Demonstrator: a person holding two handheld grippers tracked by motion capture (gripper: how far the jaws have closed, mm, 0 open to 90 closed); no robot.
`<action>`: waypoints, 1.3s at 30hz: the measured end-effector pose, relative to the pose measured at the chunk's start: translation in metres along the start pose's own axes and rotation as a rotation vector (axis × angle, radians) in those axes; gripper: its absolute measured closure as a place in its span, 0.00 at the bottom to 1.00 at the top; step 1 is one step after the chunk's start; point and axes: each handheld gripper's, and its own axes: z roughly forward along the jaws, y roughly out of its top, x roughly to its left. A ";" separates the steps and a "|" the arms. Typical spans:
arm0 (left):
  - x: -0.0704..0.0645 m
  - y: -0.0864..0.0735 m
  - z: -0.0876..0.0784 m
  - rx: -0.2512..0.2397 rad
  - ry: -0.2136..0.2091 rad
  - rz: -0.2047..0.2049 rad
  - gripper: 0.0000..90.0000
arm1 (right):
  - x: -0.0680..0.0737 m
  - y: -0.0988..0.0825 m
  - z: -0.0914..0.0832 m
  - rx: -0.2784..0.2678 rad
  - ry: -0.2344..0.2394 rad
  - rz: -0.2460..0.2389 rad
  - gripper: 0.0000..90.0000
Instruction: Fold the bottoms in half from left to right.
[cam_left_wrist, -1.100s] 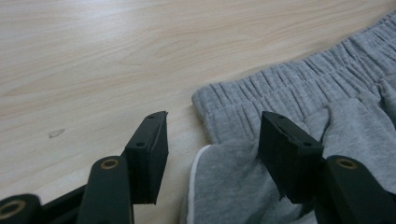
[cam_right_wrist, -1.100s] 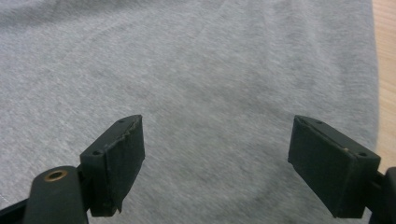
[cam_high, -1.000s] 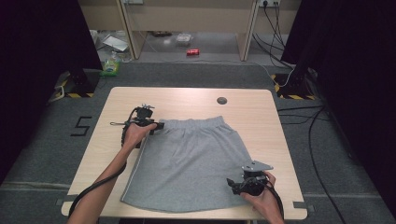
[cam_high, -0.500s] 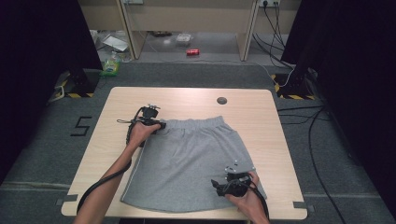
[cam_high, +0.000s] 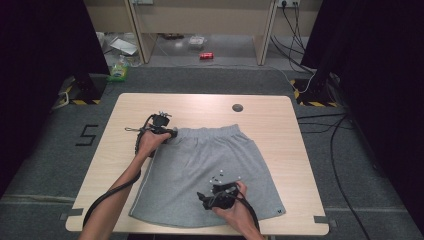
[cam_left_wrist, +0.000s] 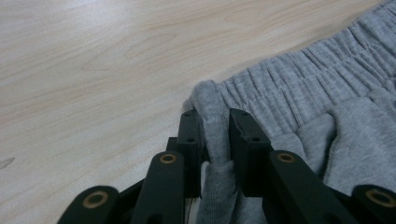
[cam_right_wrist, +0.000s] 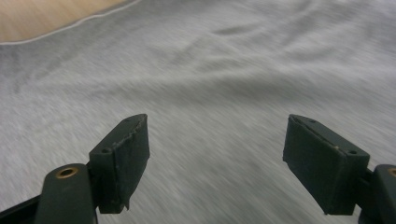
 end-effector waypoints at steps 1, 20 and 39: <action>0.000 0.000 0.000 0.000 -0.001 0.001 0.83 | 0.004 0.003 0.004 0.000 0.010 -0.006 0.26; -0.001 0.002 0.000 0.011 0.011 0.025 0.84 | 0.074 0.038 0.062 0.000 0.147 -0.092 0.34; 0.015 -0.004 -0.007 0.005 0.043 0.027 0.84 | 0.132 0.055 0.091 0.006 0.269 -0.182 0.42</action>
